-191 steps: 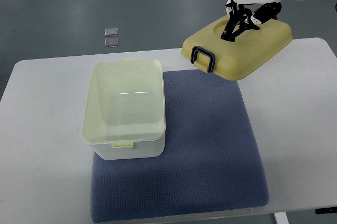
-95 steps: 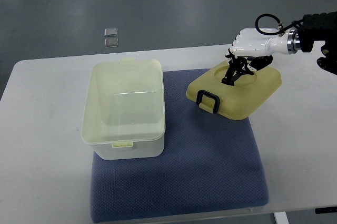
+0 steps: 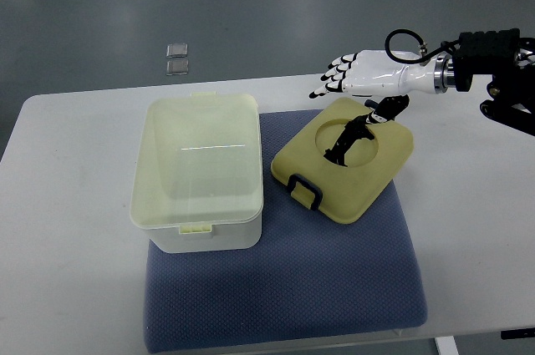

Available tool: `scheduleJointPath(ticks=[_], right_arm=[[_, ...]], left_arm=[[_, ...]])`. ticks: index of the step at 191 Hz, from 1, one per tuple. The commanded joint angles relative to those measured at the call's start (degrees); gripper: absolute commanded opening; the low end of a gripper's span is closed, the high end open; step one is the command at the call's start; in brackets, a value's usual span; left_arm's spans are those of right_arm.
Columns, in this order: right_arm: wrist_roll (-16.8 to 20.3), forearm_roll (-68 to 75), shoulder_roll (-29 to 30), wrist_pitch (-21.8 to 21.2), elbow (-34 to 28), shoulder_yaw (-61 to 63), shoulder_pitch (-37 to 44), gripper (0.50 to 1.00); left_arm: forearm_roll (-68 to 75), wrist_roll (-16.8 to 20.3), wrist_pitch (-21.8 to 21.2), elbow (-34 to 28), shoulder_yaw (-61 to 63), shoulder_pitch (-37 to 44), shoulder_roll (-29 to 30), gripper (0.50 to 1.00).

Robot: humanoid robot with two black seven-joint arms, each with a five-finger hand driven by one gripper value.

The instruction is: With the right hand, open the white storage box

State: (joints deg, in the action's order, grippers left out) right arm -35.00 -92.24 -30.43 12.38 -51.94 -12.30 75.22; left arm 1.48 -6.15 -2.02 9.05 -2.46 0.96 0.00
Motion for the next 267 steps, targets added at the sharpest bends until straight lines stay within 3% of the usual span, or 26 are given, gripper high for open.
scheduleJointPath(ticks=[1,25,58,78,93,142,167,192,267], right_arm=[[0.0,1.71,-0.42,-0.34,-0.44,0.53,0.45,0.928],[0.0,4.79,-1.03,-4.21,-0.7,2.02,0.71,0.928],[0.0,21.74,-1.74,-22.13,-0.62,11.68,-0.25,0.928],[0.0,36.32,-1.73,-28.99,-0.18,14.59,-3.33,0.928],[0.37,46.27,-0.86,-29.78,-0.18,15.03,-4.56,0.928],[12.32,78.44,1.78,-31.72,4.39,16.08,-9.48,0.93],[23.12,94.34,4.24,-33.83,7.99,19.86,-13.35,0.93],[33.59,101.99,7.32,-32.95,11.42,22.59,-16.16,0.93],[34.47,105.86,12.5,-32.86,13.89,35.24,-21.7,0.932]], left_arm=[[0.01,0.0,0.0,-0.08,0.0,0.0,0.0,1.0],[-0.08,0.0,0.0,0.01,0.0,0.0,0.0,1.0],[0.01,0.0,0.0,0.01,0.0,0.0,0.0,1.0],[0.01,0.0,0.0,0.01,0.0,0.0,0.0,1.0],[0.01,0.0,0.0,0.01,0.0,0.0,0.0,1.0],[0.01,0.0,0.0,0.01,0.0,0.0,0.0,1.0],[0.01,0.0,0.0,0.01,0.0,0.0,0.0,1.0],[0.01,0.0,0.0,0.01,0.0,0.0,0.0,1.0],[0.01,0.0,0.0,0.01,0.0,0.0,0.0,1.0]])
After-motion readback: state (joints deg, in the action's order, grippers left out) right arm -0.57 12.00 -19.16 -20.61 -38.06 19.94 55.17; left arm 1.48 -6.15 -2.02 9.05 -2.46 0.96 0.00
